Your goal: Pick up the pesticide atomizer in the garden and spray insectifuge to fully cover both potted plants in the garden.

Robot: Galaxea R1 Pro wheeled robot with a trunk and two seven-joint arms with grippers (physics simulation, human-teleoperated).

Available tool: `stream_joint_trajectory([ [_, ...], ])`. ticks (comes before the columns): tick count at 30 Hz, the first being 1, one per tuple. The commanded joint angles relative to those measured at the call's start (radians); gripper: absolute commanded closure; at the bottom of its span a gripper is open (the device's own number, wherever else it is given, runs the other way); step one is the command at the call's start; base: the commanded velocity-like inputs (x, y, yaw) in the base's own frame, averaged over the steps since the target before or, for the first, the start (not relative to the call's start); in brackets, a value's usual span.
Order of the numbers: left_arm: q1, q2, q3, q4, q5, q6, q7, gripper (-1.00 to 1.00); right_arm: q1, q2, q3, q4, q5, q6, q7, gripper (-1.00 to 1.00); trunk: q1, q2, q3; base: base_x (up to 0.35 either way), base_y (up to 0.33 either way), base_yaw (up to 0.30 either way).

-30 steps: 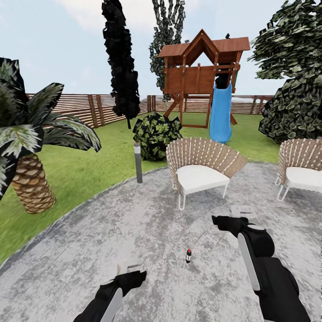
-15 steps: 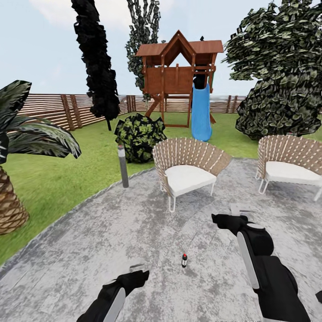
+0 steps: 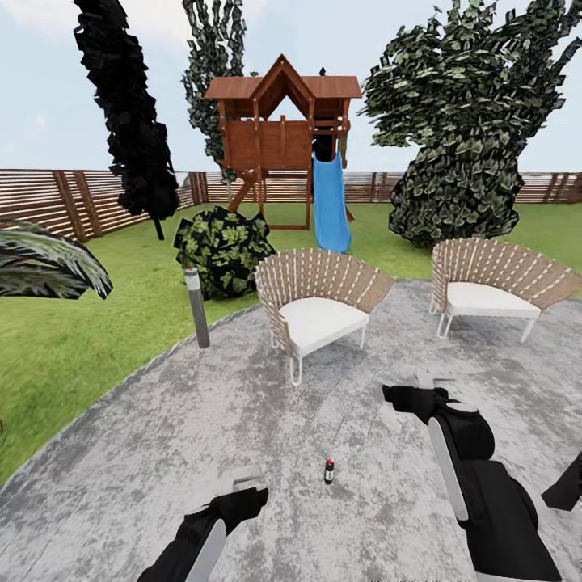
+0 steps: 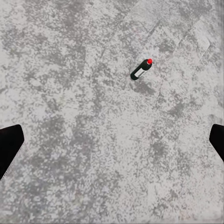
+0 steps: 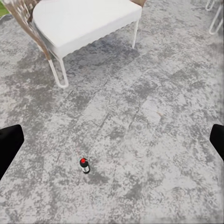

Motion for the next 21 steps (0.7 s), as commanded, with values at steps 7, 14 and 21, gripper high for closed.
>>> stream_joint_trajectory([
  [7,-0.001,0.003,-0.001,-0.010,0.017,0.003,0.006,-1.00,-0.002,0.001,0.000,-0.001,0.000,0.017,-0.002,-1.00,0.000,-0.001,-0.001,0.025,0.314,-0.277],
  [14,-0.001,0.006,-0.004,-0.009,0.077,0.004,0.009,-1.00,-0.010,-0.001,-0.001,-0.001,0.000,0.020,-0.002,-1.00,0.000,-0.001,-0.001,0.001,0.320,-0.277],
  [21,-0.001,0.007,-0.004,-0.005,0.081,0.004,0.009,-1.00,-0.012,-0.001,-0.002,-0.001,0.000,0.020,-0.002,-1.00,0.000,-0.001,-0.001,0.000,0.321,-0.277],
])
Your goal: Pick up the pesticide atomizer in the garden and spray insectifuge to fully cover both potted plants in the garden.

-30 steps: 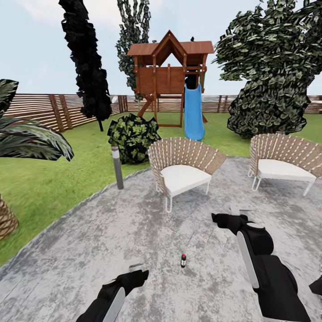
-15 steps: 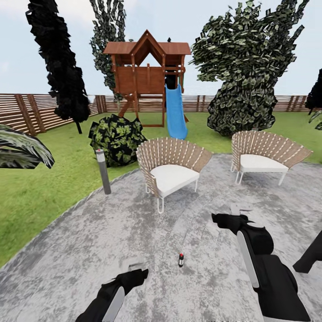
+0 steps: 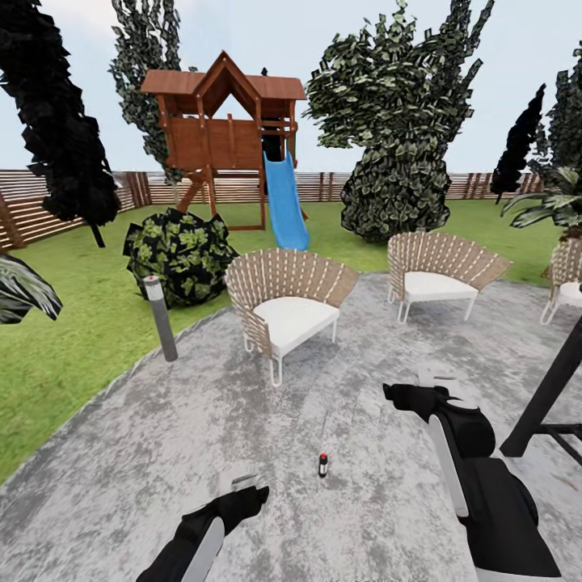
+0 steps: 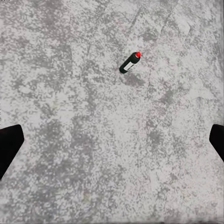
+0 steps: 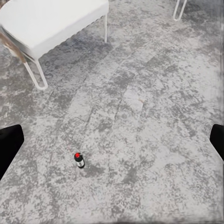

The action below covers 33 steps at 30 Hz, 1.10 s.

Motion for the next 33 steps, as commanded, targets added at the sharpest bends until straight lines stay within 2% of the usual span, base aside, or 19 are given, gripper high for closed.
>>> stream_joint_trajectory([
  [1,0.000,0.001,-0.003,-0.002,0.011,0.003,0.009,-1.00,-0.001,0.000,0.001,-0.001,0.000,0.005,-0.003,-1.00,0.000,-0.001,-0.001,0.000,0.321,-0.277],
  [12,0.000,0.002,-0.004,0.000,0.009,0.003,0.008,-1.00,-0.001,0.000,0.001,-0.001,0.000,0.005,-0.003,-1.00,0.000,-0.001,-0.001,0.050,0.314,-0.277],
  [33,0.000,0.003,-0.006,0.000,0.005,0.003,0.006,-1.00,-0.001,0.001,0.001,-0.001,0.000,0.005,-0.003,-1.00,0.000,-0.001,-0.001,0.179,0.276,-0.277],
])
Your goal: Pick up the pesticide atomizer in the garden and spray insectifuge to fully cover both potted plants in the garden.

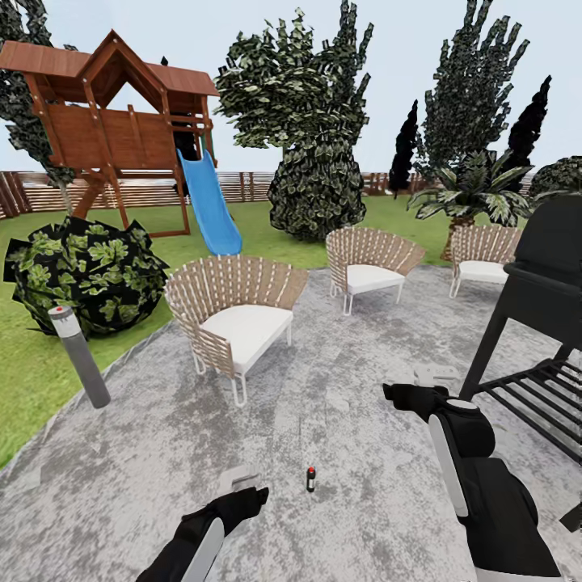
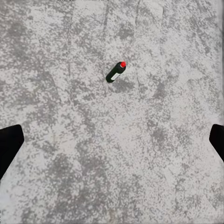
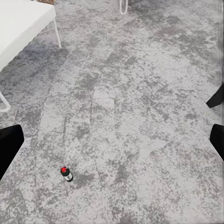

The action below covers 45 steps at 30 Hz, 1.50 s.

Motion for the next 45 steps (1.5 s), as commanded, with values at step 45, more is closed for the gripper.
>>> stream_joint_trajectory([
  [45,-0.003,0.004,0.039,-0.002,0.011,0.002,0.013,-1.00,-0.001,-0.001,0.001,-0.001,0.000,0.005,-0.003,-1.00,0.000,-0.001,-0.001,0.075,0.289,-0.277],
])
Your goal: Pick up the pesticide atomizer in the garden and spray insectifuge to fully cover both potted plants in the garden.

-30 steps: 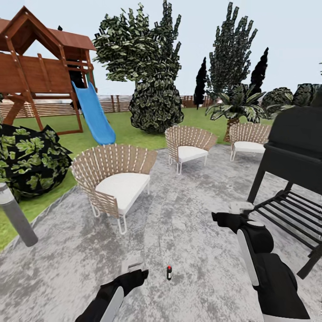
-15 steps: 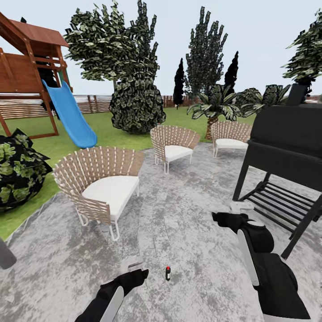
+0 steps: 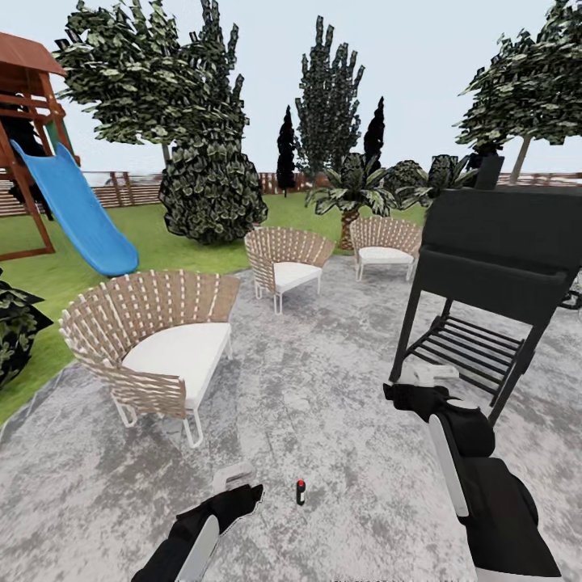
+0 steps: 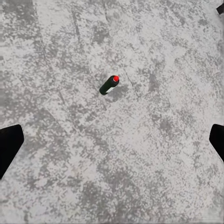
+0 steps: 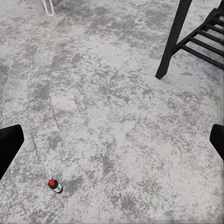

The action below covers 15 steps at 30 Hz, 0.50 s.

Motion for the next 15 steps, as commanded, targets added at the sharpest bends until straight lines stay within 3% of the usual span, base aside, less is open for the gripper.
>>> stream_joint_trajectory([
  [1,0.000,0.000,0.002,-0.002,0.011,0.003,0.009,-1.00,-0.001,0.000,0.001,-0.001,0.001,0.005,-0.003,-1.00,0.000,0.000,-0.001,0.011,0.099,-0.277],
  [15,0.000,0.000,0.020,-0.015,0.008,0.002,0.010,-1.00,-0.001,0.000,0.001,-0.001,0.001,0.005,-0.003,-1.00,0.000,0.000,-0.001,0.002,0.015,-0.277],
])
